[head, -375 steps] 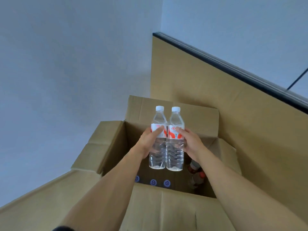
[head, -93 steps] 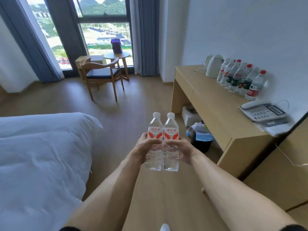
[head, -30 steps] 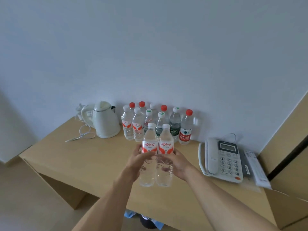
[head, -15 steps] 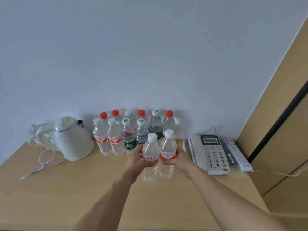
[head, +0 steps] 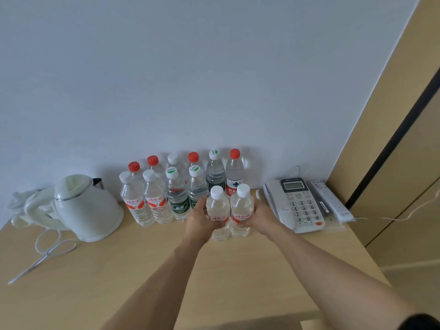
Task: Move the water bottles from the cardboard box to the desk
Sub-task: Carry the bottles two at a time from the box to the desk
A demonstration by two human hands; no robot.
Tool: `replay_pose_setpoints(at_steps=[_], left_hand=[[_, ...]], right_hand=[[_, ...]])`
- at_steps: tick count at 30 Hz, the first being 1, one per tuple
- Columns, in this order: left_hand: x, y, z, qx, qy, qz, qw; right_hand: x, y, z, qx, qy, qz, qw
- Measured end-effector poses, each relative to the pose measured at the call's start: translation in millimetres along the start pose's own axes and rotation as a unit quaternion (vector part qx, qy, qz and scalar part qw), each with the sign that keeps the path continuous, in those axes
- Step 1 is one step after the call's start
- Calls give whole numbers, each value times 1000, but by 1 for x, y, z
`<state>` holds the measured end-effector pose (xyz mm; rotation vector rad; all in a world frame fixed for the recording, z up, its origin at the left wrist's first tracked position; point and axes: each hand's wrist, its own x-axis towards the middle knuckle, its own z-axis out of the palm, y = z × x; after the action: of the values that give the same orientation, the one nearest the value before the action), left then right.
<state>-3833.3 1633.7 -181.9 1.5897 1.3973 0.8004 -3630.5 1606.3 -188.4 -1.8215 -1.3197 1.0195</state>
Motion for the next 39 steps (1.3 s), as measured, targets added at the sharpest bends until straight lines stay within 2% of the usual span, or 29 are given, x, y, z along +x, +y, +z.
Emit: replay_pose_setpoints(at_steps=[10,16,20,24,29,39], left_hand=[[8,5,3,2,-28,-1,1000],[3,8,-7,49,-41,45,997],[4,27,-22,126,-11,107,986],[12,58,-37,246,7,185,951],[21,82,-38,432,-19,215,876],[56,96,-33,532,0,248,810]], right_hand=[[2,-8,-8,-30,-3,15,999],[1,-14,-12,-28,-9,2,1000],[-1,-23,-24,-43,4,-39,998],[-1,-32,-28,-97,17,-90,991],[-2,-35,-29,-124,26,-114,985],[-8,-36,-31,-122,28,-111,986]])
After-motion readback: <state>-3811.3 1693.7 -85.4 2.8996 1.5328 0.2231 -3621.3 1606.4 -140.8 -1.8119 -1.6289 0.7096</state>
